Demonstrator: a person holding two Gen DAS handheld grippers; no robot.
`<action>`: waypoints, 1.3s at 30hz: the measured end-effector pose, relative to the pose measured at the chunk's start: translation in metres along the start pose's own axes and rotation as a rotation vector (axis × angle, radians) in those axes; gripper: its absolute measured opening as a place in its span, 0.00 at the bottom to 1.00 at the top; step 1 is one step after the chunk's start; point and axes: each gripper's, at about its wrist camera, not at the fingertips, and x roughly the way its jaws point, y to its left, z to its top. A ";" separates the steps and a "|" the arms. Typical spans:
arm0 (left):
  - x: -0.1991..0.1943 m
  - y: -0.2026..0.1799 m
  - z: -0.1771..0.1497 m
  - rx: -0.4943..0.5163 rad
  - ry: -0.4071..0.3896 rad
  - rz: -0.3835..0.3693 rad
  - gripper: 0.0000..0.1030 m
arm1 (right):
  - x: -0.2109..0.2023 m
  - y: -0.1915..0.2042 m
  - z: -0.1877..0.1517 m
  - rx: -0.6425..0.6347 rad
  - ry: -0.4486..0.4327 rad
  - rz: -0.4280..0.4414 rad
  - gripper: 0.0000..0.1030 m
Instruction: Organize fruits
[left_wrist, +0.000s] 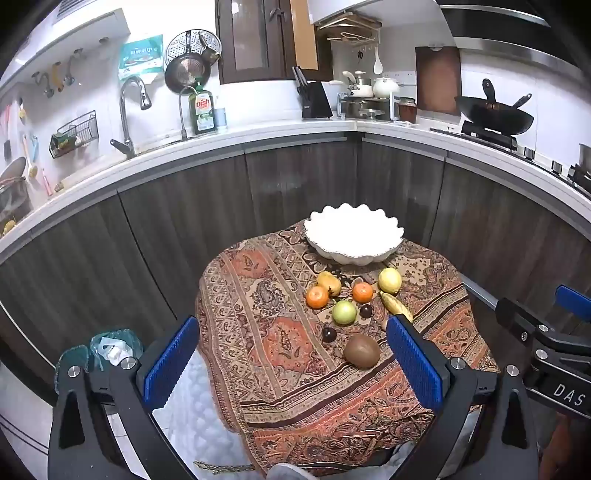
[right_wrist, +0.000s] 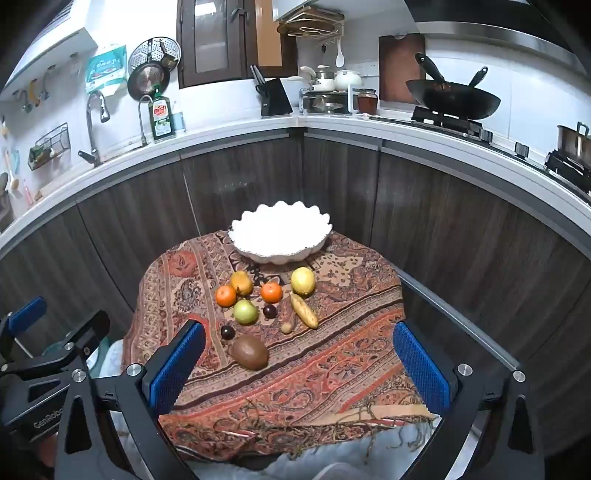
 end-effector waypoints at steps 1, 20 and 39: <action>0.000 0.000 0.000 0.000 0.000 0.000 1.00 | 0.000 0.000 0.000 0.001 -0.001 0.000 1.00; 0.003 0.002 0.000 -0.008 0.010 -0.002 1.00 | 0.001 0.001 -0.002 -0.001 -0.002 -0.001 1.00; 0.002 -0.001 -0.006 -0.006 0.012 -0.006 1.00 | 0.002 0.001 -0.003 0.001 0.000 0.001 1.00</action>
